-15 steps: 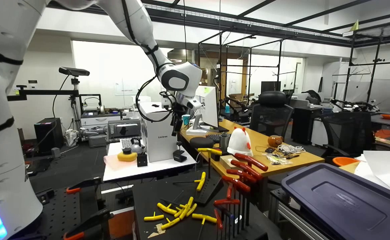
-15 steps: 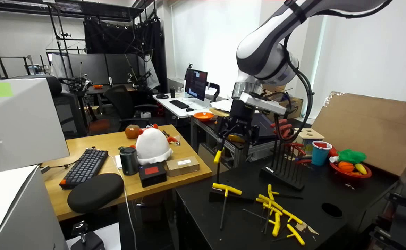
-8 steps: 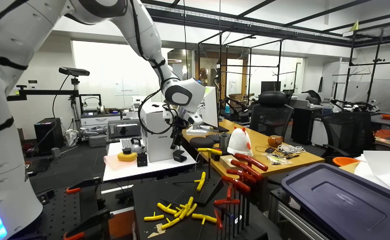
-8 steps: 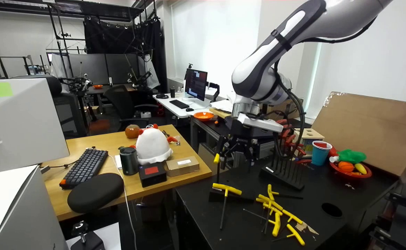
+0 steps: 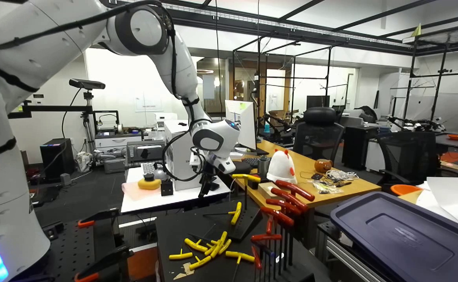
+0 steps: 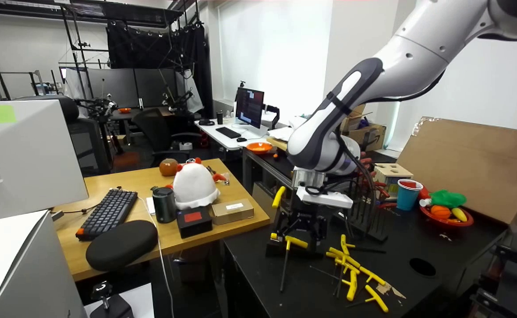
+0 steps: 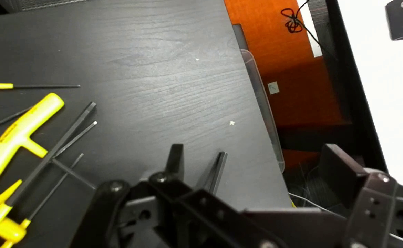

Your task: Put the yellow object on the table

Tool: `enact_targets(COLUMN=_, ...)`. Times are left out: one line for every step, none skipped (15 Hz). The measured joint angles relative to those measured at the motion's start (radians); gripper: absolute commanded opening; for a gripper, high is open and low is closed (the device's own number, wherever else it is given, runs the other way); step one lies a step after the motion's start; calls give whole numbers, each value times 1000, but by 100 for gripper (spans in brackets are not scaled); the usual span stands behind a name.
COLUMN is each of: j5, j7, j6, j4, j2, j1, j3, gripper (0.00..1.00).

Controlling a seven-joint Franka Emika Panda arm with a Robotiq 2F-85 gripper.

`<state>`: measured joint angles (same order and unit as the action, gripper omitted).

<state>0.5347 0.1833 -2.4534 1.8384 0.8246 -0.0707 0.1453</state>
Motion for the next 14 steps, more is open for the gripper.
enact_targets(j5=0, j7=0, j6=-28, j4=-12, j2=31, j1=0, j3=5, gripper=100)
enact_targets(j5=0, j7=0, j6=-55, j4=-24, j2=60, j1=0, j3=10, gripper=100)
enact_targets(j5=0, j7=-1, j6=-87, j4=-35, j2=88, j1=0, j3=16, gripper=100)
enact_targets(j5=0, j7=-1, j6=-121, j4=-45, j2=112, j1=0, j3=22, gripper=100)
enact_targets(j5=0, j7=-1, j6=-160, j4=-53, j2=134, j1=0, j3=28, gripper=100)
enact_targets(j5=0, j7=-1, j6=-199, j4=-62, j2=153, j1=0, j3=34, gripper=100)
enact_targets(j5=0, j7=-1, j6=-236, j4=-70, j2=169, j1=0, j3=40, gripper=100)
enact_targets(j5=-1, j7=-1, j6=-270, j4=-77, j2=184, j1=0, j3=44, gripper=100)
enact_targets(j5=-3, j7=-1, j6=-300, j4=-84, j2=196, j1=0, j3=48, gripper=100)
enact_targets(j5=-7, j7=0, j6=-324, j4=-90, j2=204, j1=0, j3=50, gripper=100)
enact_targets(j5=-10, j7=0, j6=-346, j4=-95, j2=212, j1=-1, j3=50, gripper=100)
enact_targets(j5=-13, j7=0, j6=-370, j4=-98, j2=218, j1=-1, j3=50, gripper=100)
enact_targets(j5=-18, j7=0, j6=-397, j4=-99, j2=223, j1=-1, j3=50, gripper=100)
enact_targets(j5=-23, j7=1, j6=-422, j4=-99, j2=227, j1=-1, j3=49, gripper=100)
